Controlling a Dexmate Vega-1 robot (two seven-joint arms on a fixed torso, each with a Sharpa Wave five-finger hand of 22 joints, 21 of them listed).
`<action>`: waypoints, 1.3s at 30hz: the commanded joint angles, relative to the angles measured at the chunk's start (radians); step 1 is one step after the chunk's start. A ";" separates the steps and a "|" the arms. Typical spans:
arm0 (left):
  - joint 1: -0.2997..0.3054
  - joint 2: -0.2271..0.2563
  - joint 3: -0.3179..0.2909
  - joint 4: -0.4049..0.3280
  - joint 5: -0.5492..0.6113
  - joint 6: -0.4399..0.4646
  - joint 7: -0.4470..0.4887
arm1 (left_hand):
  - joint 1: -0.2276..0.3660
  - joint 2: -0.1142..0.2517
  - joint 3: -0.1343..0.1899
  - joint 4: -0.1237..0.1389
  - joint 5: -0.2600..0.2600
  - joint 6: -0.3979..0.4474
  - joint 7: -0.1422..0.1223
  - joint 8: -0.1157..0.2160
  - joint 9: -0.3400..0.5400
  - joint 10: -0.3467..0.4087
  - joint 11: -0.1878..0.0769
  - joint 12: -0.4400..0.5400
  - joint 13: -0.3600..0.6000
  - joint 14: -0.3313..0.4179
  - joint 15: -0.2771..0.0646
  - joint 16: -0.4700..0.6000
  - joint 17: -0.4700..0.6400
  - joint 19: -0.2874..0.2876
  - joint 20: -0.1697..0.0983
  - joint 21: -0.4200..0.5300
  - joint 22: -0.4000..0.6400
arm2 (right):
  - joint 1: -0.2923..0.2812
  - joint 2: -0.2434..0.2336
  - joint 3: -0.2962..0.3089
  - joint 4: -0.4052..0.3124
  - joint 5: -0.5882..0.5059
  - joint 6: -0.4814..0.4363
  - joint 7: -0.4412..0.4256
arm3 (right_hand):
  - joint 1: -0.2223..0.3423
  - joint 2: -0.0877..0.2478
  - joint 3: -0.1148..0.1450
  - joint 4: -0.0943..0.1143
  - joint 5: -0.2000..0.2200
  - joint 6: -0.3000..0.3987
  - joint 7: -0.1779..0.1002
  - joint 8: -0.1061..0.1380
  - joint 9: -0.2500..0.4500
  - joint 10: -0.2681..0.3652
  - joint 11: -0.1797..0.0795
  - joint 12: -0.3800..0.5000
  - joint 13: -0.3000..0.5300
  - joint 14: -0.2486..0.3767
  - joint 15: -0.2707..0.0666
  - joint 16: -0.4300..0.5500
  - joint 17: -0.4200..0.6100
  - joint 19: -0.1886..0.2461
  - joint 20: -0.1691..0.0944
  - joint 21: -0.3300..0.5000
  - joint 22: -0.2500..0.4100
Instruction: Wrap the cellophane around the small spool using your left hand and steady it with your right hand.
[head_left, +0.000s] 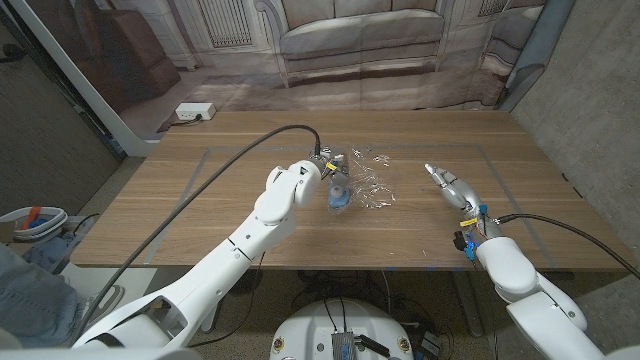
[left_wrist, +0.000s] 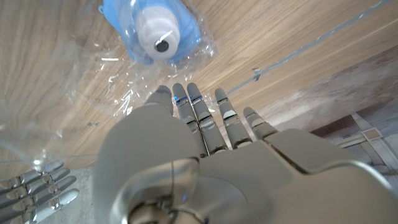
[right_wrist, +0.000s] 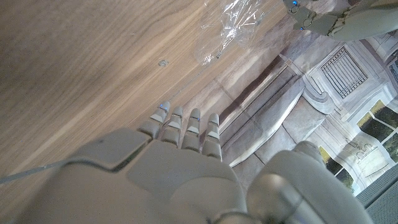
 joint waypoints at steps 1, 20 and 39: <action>0.063 0.003 -0.100 -0.049 -0.165 -0.097 0.196 | -0.029 -0.005 -0.002 0.022 0.000 0.009 -0.005 0.001 -0.001 0.011 -0.001 0.002 -0.003 0.014 -0.002 0.005 0.002 0.014 0.001 0.010 0.002 | -0.015 0.007 -0.011 0.001 -0.039 0.040 -0.043 | 0.002 0.011 -0.006 -0.001 0.002 0.006 -0.006 -0.004 0.000 0.015 -0.023 0.008 0.002 0.014 -0.005 0.001 0.002 0.021 0.021 0.009 0.002; 0.225 0.231 -0.314 -0.146 -0.384 -0.330 0.341 | 0.037 -0.089 0.018 -0.044 0.004 -0.129 -0.077 -0.070 0.003 -0.107 -0.068 -0.032 -0.043 -0.046 -0.059 -0.033 -0.015 -0.029 0.001 -0.012 -0.004 | 0.053 -0.085 -0.175 0.053 -0.372 0.208 -0.210 | 0.148 0.039 0.035 -0.079 0.016 0.014 -0.073 -0.004 0.000 0.113 -0.101 0.032 0.000 0.132 -0.067 0.014 -0.002 0.231 0.072 0.057 -0.001; 0.048 0.334 -0.257 0.184 -0.390 -0.733 0.475 | 0.093 -0.120 0.033 -0.097 0.010 -0.221 -0.132 -0.112 0.007 -0.207 -0.076 -0.028 -0.074 -0.074 -0.105 -0.030 -0.015 -0.024 -0.016 -0.008 -0.006 | 0.100 -0.149 -0.390 0.025 -0.707 0.034 -0.255 | 0.404 0.090 0.135 -0.200 0.026 -0.020 -0.095 -0.013 0.002 0.099 -0.132 0.014 0.001 0.138 -0.113 -0.007 -0.002 0.327 0.032 0.060 -0.001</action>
